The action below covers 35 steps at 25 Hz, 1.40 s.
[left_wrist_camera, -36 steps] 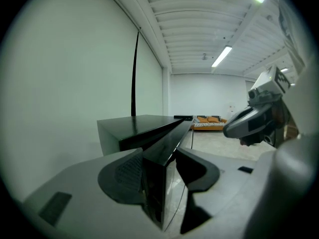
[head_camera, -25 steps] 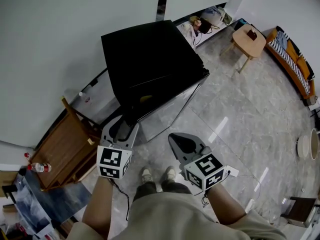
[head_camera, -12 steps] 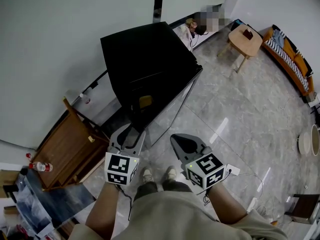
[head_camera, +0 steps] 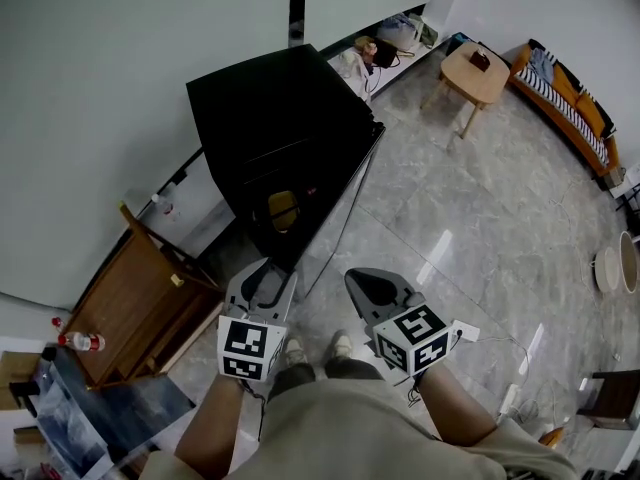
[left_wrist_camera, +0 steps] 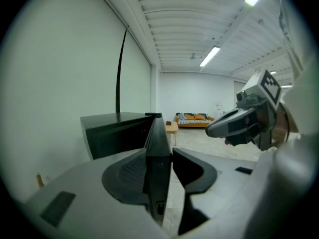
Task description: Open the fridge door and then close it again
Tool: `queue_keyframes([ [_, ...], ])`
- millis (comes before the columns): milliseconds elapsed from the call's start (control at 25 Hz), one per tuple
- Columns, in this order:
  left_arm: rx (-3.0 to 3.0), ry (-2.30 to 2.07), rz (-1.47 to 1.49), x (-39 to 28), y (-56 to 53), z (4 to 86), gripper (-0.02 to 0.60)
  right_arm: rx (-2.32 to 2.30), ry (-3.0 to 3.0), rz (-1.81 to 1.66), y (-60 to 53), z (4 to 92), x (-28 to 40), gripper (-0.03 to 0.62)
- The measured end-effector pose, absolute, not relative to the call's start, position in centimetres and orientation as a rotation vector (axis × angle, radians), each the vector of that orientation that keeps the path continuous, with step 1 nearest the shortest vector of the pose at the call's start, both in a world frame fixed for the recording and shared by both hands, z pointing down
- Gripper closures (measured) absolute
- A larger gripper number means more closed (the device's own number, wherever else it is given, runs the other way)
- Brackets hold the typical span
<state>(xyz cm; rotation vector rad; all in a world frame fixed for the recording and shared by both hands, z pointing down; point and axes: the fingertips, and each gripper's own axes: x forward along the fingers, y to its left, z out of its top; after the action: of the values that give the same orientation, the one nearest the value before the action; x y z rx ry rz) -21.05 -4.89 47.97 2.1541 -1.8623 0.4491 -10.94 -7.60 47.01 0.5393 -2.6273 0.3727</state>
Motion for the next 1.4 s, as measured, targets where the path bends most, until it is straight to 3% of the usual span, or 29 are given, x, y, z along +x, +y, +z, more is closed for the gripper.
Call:
queue_keyframes([
  [640,2.281,-1.670,0.449,-15.0,-3.5,47.6,0.445,0.692,-2.598,0.437,-6.7,47.4,-5.8,0.597],
  [1000,2.354,-1.575,0.420,-10.7,-3.4,47.7,0.524,0.790,-2.578,0.468,-7.2,47.7,-3.1,0.597],
  [1400,2.482,-1.456,0.456,-5.5,-4.3,47.5,0.555,0.933,-2.539,0.499,-7.9,47.8,1.8,0.597],
])
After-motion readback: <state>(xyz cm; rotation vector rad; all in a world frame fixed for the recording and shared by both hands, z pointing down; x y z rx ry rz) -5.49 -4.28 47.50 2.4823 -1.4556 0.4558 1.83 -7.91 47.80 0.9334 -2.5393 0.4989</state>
